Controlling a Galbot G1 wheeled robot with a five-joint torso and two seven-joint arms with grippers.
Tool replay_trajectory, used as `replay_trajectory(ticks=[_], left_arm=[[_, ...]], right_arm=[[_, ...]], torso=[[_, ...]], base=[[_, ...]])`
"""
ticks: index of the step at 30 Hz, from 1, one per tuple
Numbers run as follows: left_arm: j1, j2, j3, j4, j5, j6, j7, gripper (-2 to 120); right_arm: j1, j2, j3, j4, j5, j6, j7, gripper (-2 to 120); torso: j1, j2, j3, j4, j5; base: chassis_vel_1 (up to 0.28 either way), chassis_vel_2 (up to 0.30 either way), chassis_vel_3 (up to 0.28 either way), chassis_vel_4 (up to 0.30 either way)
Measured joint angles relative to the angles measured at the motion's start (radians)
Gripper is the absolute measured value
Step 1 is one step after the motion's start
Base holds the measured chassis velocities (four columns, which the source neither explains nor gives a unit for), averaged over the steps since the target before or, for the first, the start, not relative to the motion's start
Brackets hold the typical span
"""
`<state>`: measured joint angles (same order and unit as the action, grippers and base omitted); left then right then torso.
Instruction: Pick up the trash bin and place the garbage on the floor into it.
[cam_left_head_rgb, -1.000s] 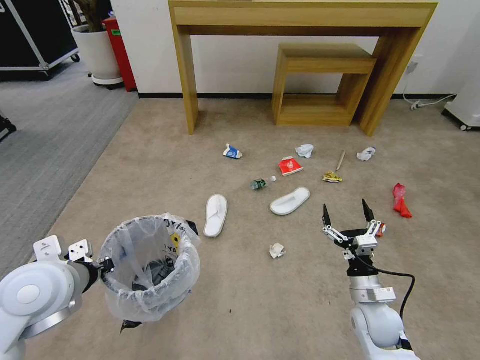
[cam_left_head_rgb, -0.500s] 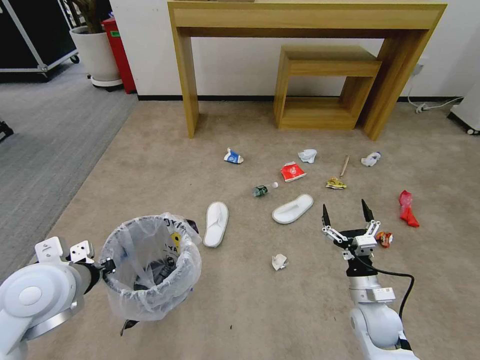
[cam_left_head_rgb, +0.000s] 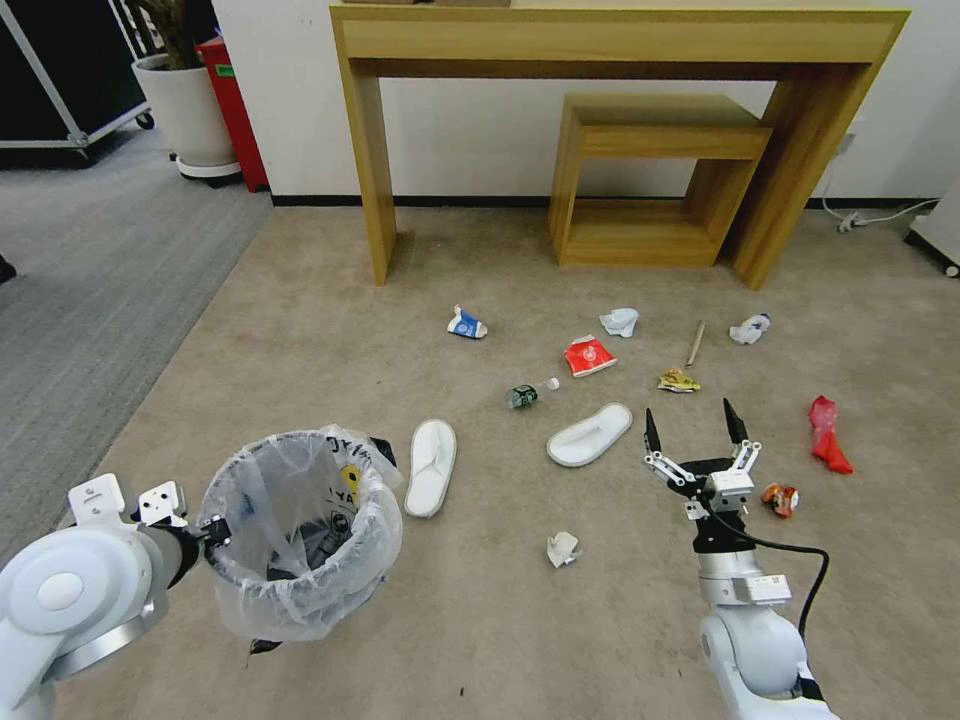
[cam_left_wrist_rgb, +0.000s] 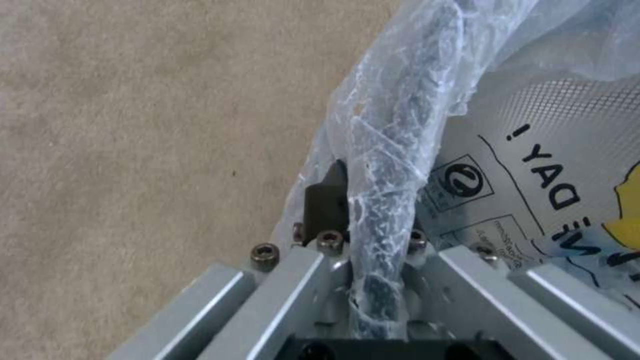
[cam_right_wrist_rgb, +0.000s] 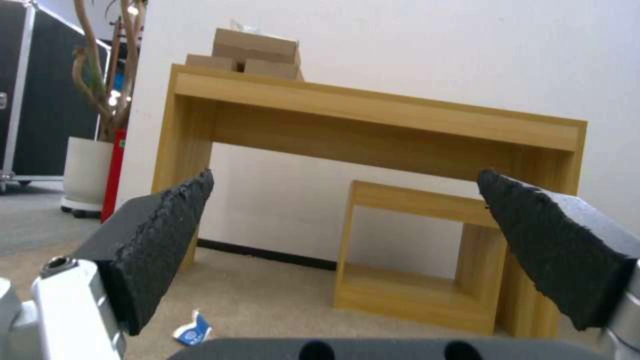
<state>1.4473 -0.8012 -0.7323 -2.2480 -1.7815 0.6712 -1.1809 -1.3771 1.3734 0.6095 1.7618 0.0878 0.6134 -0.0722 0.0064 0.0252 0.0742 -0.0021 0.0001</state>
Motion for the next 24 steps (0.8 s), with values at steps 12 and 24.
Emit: replay_trajectory(ticks=[12,24], left_arm=[[0.011,-0.002,-0.008,-0.007,0.002,-0.004,-0.003,0],[0.022,-0.003,-0.016,-0.018,0.004,-0.009,-0.006,0]], right_arm=[[-0.008,-0.002,0.003,0.01,-0.001,0.001,0.0,100],[-0.014,-0.006,0.007,0.021,-0.001,0.001,0.001,100]], torso=[[0.0,0.0,0.0,-0.0001,0.0],[0.0,0.0,0.0,-0.0001,0.0]], base=[[-0.096,0.091,0.093,-0.096],[-0.087,0.083,0.087,-0.076]])
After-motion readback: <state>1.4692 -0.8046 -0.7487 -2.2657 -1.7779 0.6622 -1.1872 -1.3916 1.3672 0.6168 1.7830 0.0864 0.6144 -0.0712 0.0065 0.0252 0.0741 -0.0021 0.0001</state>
